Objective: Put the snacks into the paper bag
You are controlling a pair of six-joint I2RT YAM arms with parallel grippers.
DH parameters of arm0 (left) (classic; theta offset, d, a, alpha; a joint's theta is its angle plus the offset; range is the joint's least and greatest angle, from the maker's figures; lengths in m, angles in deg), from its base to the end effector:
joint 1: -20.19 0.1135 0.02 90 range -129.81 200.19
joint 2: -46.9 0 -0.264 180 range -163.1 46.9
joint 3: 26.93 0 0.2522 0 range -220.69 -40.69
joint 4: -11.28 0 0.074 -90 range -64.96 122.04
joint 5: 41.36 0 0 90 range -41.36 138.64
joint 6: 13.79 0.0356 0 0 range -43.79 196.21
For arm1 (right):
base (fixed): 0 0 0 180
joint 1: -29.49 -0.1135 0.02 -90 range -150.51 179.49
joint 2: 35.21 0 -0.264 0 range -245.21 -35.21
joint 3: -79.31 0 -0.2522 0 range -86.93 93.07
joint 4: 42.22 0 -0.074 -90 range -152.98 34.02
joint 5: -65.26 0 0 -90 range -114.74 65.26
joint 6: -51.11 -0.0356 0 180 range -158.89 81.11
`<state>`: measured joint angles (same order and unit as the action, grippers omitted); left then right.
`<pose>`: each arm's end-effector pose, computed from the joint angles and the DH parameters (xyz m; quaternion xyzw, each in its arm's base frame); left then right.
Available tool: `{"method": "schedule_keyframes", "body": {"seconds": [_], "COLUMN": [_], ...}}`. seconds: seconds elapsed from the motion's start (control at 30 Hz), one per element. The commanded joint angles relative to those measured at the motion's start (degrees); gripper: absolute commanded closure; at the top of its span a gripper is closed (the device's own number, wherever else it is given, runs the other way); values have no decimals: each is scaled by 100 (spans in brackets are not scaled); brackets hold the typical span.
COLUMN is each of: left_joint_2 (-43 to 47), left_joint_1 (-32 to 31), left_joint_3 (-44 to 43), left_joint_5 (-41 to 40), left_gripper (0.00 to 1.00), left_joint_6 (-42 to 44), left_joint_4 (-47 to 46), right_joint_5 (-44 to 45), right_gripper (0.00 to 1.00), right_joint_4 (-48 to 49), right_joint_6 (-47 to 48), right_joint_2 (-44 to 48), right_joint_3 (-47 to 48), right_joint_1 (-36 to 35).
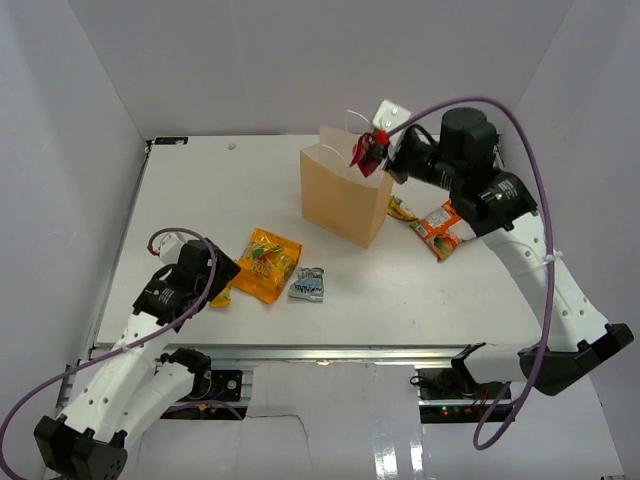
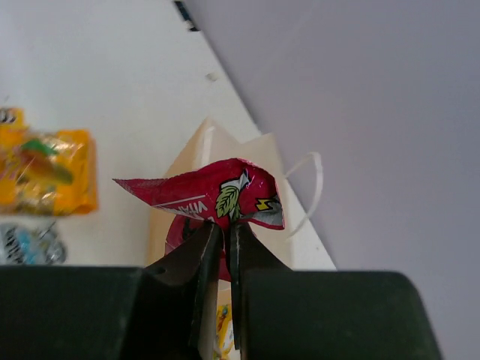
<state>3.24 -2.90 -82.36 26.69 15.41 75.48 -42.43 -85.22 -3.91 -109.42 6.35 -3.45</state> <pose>0.1351 -0.0431 0.2624 -0.3584 0.8597 -0.0772 0.3556 0.2176 0.1539 0.4852 -0.5052 0.5735 0.1066 0.6360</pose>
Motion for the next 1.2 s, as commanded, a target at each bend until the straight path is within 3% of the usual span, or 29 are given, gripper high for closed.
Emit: {"method": "schedule_keyframes", "body": {"seconds": [0.0,0.13,0.33,0.37,0.4,0.5,0.7,0.77,0.8,0.83,0.87,1.03,1.17], "left_joint_2": [314,411,236,192,156,-63,-845,-1291,-1460,-1627,-1941,-2577,-2849], "left_joint_1": [15,15,15,15,15,15,24,76,146,199,269,884,1587], "left_joint_3": [89,185,238,247,247,221,-86,-166,-227,-254,-289,-465,-325], "left_joint_5": [-178,-72,-46,-54,-54,-142,-599,-748,-784,-827,-793,-12,1242], "left_gripper": [2,2,2,2,2,2,4,4,4,6,7,15,26], "left_joint_6": [6,94,-230,-362,-563,-819,-952,-759,-445,-251,-14,1779,3054], "left_joint_4": [248,256,440,484,520,704,1196,1171,1101,900,750,-487,-1219], "right_joint_5": [475,1065,1225,1181,1067,917,435,41,-110,-242,-435,-911,-1236], "right_gripper": [92,92,89,85,73,51,18,16,5,3,9,10,10], "right_joint_4": [330,550,726,726,726,744,516,402,288,243,225,172,164], "right_joint_6": [-1071,-1529,-1679,-1670,-1661,-1635,-1617,-1583,-1539,-1469,-1364,-1126,-1046], "right_joint_2": [-654,-1348,-1771,-1763,-1693,-1518,-1079,-946,-798,-718,-534,-50,354], "right_joint_3": [743,1184,930,834,659,447,297,165,86,-141,-282,-1152,-1733], "right_joint_1": [271,333,395,403,395,412,605,797,877,939,1070,1492,1835]}}
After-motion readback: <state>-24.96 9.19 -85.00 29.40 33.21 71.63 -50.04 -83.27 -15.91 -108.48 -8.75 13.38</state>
